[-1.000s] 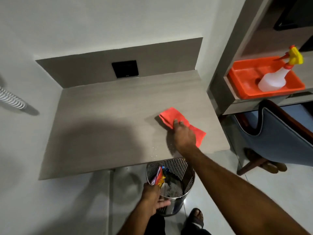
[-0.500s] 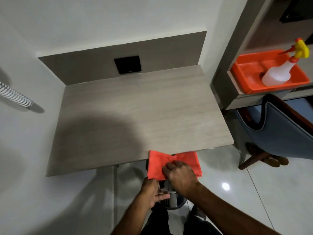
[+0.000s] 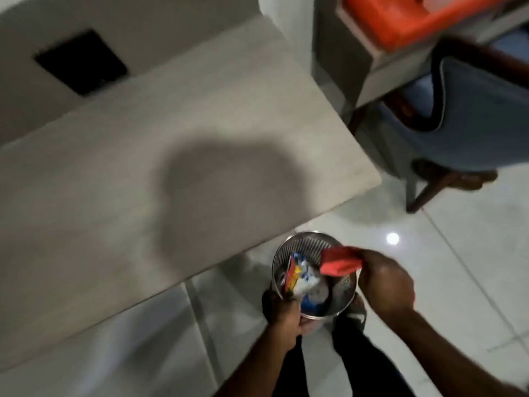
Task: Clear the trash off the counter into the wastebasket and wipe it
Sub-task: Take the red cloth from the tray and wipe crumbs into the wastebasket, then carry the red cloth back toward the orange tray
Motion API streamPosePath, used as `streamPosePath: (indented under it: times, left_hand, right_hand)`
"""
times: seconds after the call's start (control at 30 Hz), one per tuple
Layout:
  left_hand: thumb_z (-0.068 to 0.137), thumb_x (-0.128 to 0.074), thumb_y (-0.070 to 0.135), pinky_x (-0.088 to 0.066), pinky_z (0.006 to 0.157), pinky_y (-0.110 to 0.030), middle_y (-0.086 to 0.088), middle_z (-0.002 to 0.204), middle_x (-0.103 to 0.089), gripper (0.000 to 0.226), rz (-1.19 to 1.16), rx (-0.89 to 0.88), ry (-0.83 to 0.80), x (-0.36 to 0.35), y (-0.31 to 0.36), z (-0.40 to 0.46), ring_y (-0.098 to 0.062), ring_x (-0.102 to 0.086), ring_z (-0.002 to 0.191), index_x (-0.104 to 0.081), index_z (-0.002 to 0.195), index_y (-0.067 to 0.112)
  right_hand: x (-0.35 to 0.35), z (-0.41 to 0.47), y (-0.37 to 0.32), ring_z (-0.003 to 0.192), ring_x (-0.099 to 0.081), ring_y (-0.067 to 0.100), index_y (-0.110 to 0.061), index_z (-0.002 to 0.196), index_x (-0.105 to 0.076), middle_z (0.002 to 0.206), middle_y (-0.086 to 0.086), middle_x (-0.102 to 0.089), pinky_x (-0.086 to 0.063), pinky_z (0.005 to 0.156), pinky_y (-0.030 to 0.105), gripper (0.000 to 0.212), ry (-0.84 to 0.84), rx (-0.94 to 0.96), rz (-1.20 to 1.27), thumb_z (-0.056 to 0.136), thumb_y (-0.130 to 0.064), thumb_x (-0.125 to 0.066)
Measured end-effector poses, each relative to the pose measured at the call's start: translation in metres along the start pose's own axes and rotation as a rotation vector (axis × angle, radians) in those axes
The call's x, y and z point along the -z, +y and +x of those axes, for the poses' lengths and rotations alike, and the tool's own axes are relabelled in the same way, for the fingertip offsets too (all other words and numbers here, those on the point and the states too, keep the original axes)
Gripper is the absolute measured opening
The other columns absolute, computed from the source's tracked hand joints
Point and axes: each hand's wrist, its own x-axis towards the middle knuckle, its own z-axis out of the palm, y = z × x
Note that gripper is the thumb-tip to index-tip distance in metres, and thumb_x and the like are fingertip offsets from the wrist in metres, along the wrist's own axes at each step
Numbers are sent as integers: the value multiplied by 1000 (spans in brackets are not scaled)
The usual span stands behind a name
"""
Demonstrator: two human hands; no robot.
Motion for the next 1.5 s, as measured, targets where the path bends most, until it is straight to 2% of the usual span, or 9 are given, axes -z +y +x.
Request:
streamPosePath:
  times: [0.17, 0.43, 0.6, 0.8, 0.93, 1.0, 1.1, 1.37, 1.5]
  left_hand:
    - [98, -48, 7, -61, 46, -36, -19, 118, -69, 33, -5, 60, 23, -40, -41, 107, -31, -71, 77, -54, 129, 16]
    - [89, -38, -5, -64, 55, -38, -23, 126, -65, 49, 50, 91, -59, -89, -83, 240, -39, -67, 101, -51, 135, 8]
    - [86, -42, -8, -63, 64, -42, -19, 123, -68, 56, 124, 46, -100, -101, -85, 281, -42, -69, 105, -53, 134, 19]
    - [84, -50, -10, -56, 93, -53, -27, 119, -69, 42, 236, 100, -64, -95, -81, 278, -39, -69, 106, -59, 124, -1]
    - [91, -53, 9, -54, 70, -37, -14, 93, -64, 11, 395, 115, -10, -89, -56, 233, -22, -63, 77, -63, 95, 6]
    - [92, -50, 25, -43, 62, -31, -4, 81, -55, 15, 500, 143, -56, -94, -29, 197, -18, -51, 67, -59, 83, 17]
    - [94, -44, 52, -48, 85, -40, -10, 94, -69, 43, 437, 133, -227, -111, 26, 121, -30, -64, 86, -67, 102, 16]
    - [62, -76, 28, -52, 63, -31, -11, 73, -74, 33, 879, -876, -304, -154, 173, -140, -18, -63, 64, -69, 82, 4]
    - [63, -79, 25, -47, 59, -24, 6, 68, -69, 25, 1190, -1242, -415, -154, 228, -256, -4, -57, 57, -72, 86, 18]
  right_hand:
    - [-96, 21, 80, 92, -70, 29, -41, 125, -53, 106, -1, -74, -55, 72, 34, 50, -111, -95, 23, 77, -45, -38]
    - [-203, 21, 167, 137, -40, 34, -6, 144, -41, 148, 19, -44, -31, 113, 39, 60, -299, -152, 104, 86, -20, -44]
    - [-230, 26, 193, 145, -26, 33, -8, 149, -32, 156, 17, -33, -26, 116, 39, 64, -378, -133, 36, 87, -1, -45]
    - [-223, 24, 184, 143, -31, 32, -7, 148, -34, 153, 18, -37, -29, 115, 40, 57, -340, -150, 54, 92, -10, -47]
    - [-183, 17, 147, 135, -45, 29, -8, 143, -43, 146, 15, -48, -38, 111, 38, 57, -228, -167, 139, 89, -19, -58]
    - [-152, 10, 122, 132, -48, 30, -7, 141, -46, 144, 16, -51, -41, 110, 38, 61, -176, -154, 191, 84, -15, -65]
    - [-85, -7, 79, 130, -51, 35, -1, 137, -50, 140, 20, -53, -43, 108, 45, 68, -57, -103, 255, 75, -18, -71]
    - [61, -55, -26, 126, -52, 42, 11, 129, -54, 138, 29, -51, -53, 95, 47, 60, 397, -21, 110, 76, -5, -30]
    - [109, -47, -86, 126, -52, 40, 13, 130, -50, 140, 27, -47, -41, 105, 33, 59, 471, 13, 187, 72, 15, -58]
